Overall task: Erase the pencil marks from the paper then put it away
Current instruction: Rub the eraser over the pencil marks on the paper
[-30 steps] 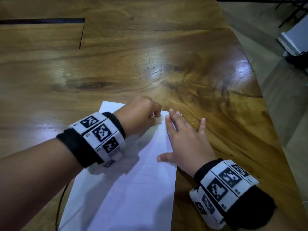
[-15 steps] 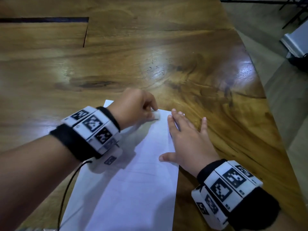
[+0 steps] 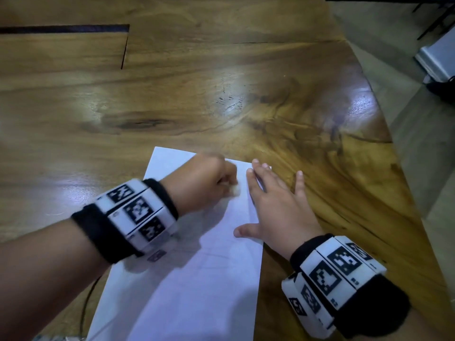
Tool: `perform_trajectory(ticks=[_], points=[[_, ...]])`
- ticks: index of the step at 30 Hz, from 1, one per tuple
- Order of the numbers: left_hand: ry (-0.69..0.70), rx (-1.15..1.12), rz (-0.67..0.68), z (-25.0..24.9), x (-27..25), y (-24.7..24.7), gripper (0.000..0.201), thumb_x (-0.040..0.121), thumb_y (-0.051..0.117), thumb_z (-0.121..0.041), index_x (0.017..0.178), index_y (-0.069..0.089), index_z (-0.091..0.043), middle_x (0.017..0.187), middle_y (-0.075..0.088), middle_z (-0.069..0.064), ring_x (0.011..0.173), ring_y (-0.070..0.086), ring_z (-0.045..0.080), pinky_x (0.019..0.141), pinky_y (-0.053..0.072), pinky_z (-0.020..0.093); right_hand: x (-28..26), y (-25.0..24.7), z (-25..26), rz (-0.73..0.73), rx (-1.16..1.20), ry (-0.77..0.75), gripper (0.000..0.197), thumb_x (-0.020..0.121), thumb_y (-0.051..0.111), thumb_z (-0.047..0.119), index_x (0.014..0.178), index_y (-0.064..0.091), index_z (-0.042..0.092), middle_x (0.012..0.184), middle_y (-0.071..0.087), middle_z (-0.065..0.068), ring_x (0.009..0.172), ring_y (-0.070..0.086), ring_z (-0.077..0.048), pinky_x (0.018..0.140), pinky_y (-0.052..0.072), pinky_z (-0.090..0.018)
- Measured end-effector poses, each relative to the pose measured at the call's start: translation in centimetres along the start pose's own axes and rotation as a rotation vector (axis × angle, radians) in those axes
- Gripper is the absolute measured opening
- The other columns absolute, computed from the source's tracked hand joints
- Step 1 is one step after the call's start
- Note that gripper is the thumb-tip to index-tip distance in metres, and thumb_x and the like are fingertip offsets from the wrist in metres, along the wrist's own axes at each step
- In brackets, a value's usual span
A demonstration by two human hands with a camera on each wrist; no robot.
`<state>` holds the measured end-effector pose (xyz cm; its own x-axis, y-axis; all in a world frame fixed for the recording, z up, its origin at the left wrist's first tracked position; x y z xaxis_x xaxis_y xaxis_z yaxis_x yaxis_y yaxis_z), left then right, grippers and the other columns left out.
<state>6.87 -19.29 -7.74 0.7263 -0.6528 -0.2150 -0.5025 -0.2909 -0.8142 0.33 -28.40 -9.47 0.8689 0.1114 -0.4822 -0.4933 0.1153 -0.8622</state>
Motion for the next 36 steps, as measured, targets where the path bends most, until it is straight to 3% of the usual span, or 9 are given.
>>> perform_trajectory(ticks=[3, 8, 14, 19, 23, 26, 29, 33, 36], points=[[-0.043, -0.001, -0.040, -0.2, 1.4, 0.0, 0.007, 0.079, 0.063, -0.014, 0.084, 0.064, -0.009, 0.081, 0.050, 0.003, 0.072, 0.046, 0.018, 0.063, 0.031, 0.024, 0.0, 0.0, 0.1, -0.005, -0.002, 0.000, 0.109, 0.076, 0.057, 0.066, 0.150, -0.008, 0.018, 0.156, -0.024, 0.004, 0.145, -0.014, -0.011, 0.111, -0.013, -0.058], [0.146, -0.035, 0.155, -1.5, -4.0, 2.6, 0.026, 0.076, 0.040, -0.035, 0.066, 0.057, -0.018, 0.069, 0.046, -0.002, 0.059, 0.049, 0.017, 0.056, 0.035, 0.025, 0.0, 0.0, 0.0, -0.018, 0.011, -0.006, 0.109, 0.076, 0.057, 0.065, 0.150, -0.008, 0.017, 0.156, -0.024, 0.004, 0.145, -0.014, -0.011, 0.111, -0.014, -0.057], [0.086, -0.003, 0.104, -0.8, -4.7, 3.1, 0.011, 0.076, 0.051, -0.022, 0.072, 0.061, -0.020, 0.073, 0.049, -0.001, 0.061, 0.050, 0.015, 0.058, 0.042, 0.027, 0.1, 0.6, -0.5, -0.017, 0.125, -0.007, 0.117, 0.073, 0.064, 0.062, 0.149, -0.013, 0.016, 0.153, -0.031, 0.006, 0.142, -0.023, -0.008, 0.115, -0.016, -0.043], [-0.031, -0.058, 0.143, -0.1, -3.1, 2.1, 0.006, 0.072, 0.068, -0.016, 0.071, 0.067, -0.022, 0.062, 0.051, -0.013, 0.054, 0.049, 0.000, 0.058, 0.036, 0.006, 0.1, 0.6, -1.0, -0.011, 0.112, -0.029, 0.121, 0.071, 0.065, 0.063, 0.149, -0.014, 0.015, 0.153, -0.031, 0.005, 0.141, -0.025, -0.008, 0.115, -0.016, -0.040], [-0.174, -0.183, -0.032, 1.3, 1.5, -1.1, 0.010, 0.071, 0.073, -0.014, 0.073, 0.065, -0.019, 0.055, 0.056, -0.009, 0.045, 0.048, -0.001, 0.049, 0.034, 0.010, -0.1, 0.4, -1.0, -0.010, 0.065, -0.026, 0.120, 0.072, 0.061, 0.067, 0.149, -0.016, 0.014, 0.153, -0.031, 0.004, 0.142, -0.024, -0.009, 0.116, -0.014, -0.043], [-0.166, -0.153, -0.101, 0.5, 3.8, -1.6, 0.006, 0.074, 0.071, -0.012, 0.075, 0.065, -0.014, 0.059, 0.058, -0.006, 0.055, 0.053, 0.008, 0.057, 0.041, 0.019, -0.2, 0.3, -0.9, 0.001, 0.063, -0.025, 0.121, 0.072, 0.060, 0.068, 0.148, -0.018, 0.014, 0.153, -0.031, 0.003, 0.141, -0.024, -0.010, 0.116, -0.014, -0.044], [-0.142, -0.046, -0.123, -0.3, 3.7, -1.2, 0.005, 0.076, 0.069, -0.013, 0.079, 0.066, -0.011, 0.071, 0.057, -0.001, 0.066, 0.049, 0.015, 0.050, 0.028, 0.020, -0.2, 0.3, -1.0, -0.005, 0.062, -0.020, 0.122, 0.071, 0.059, 0.068, 0.148, -0.018, 0.014, 0.153, -0.032, 0.004, 0.141, -0.024, -0.010, 0.116, -0.014, -0.045], [-0.039, 0.006, 0.074, -0.8, 1.0, 0.7, 0.031, 0.075, 0.070, -0.016, 0.053, 0.049, -0.025, 0.059, 0.048, -0.006, 0.055, 0.040, 0.010, 0.048, 0.028, 0.008, -0.2, 0.4, -1.0, -0.018, 0.057, -0.022, 0.122, 0.071, 0.060, 0.069, 0.149, -0.016, 0.015, 0.153, -0.031, 0.004, 0.142, -0.023, -0.010, 0.115, -0.016, -0.044], [-0.057, -0.011, 0.047, -0.8, 1.6, 0.1, 0.006, 0.075, 0.069, -0.014, 0.070, 0.065, -0.016, 0.064, 0.055, -0.005, 0.058, 0.044, 0.010, 0.051, 0.031, 0.008, -0.2, 0.4, -1.0, -0.016, 0.055, -0.027, 0.122, 0.071, 0.059, 0.069, 0.149, -0.017, 0.015, 0.153, -0.031, 0.003, 0.142, -0.024, -0.010, 0.115, -0.016, -0.044]])
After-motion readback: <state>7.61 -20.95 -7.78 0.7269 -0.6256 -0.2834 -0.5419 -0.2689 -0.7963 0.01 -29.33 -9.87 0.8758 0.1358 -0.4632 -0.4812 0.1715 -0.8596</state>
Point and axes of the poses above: each hand's wrist, its own x-axis towards the middle knuckle, its own y-axis out of the palm, z = x × y, the point moved 7 cm from there along x, towards the middle knuckle
